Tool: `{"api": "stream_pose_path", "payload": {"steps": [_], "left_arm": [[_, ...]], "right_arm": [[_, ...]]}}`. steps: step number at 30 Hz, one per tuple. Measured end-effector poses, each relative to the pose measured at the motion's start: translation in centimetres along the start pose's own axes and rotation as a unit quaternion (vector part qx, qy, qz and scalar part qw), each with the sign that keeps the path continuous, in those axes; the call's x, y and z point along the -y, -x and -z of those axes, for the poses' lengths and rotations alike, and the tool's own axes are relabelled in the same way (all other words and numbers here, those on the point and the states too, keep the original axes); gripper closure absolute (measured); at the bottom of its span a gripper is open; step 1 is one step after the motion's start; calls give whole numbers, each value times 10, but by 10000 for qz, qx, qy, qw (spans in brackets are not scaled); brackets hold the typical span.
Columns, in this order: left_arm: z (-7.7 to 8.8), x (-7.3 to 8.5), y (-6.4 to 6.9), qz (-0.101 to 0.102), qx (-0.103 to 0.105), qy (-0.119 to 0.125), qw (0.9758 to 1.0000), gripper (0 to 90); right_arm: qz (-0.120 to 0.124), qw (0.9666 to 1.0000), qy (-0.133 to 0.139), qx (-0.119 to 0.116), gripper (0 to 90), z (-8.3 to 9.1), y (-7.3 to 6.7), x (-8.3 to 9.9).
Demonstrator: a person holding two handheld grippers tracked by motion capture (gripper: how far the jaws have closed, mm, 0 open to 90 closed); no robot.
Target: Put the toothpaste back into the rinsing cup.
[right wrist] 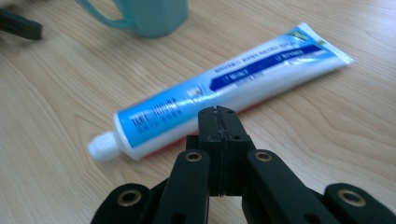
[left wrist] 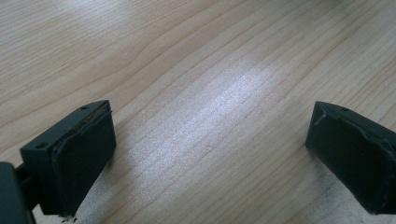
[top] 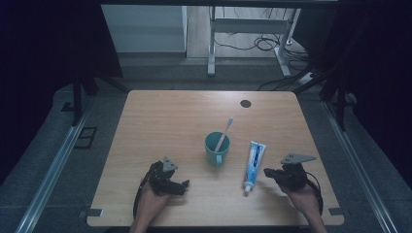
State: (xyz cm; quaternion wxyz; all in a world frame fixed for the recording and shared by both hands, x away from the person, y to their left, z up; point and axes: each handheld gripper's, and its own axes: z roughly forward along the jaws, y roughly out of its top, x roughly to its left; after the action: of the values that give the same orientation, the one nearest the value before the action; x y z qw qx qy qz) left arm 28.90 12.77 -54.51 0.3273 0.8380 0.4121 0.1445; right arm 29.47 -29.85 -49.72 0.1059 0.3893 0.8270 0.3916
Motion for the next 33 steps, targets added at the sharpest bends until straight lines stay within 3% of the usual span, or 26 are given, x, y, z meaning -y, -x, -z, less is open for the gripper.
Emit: {"api": "stream_pose_path", "payload": {"steps": [17,33], "left_arm": [[0,0,0,10,-16,-2,10000,18],[0,0,0,20,-15,-1,10000,18]], "right_arm": [[71,9990,7,-430,896,-22,-20,-24],[195,9975,-323,-602,896,-51,-31,-26]]}}
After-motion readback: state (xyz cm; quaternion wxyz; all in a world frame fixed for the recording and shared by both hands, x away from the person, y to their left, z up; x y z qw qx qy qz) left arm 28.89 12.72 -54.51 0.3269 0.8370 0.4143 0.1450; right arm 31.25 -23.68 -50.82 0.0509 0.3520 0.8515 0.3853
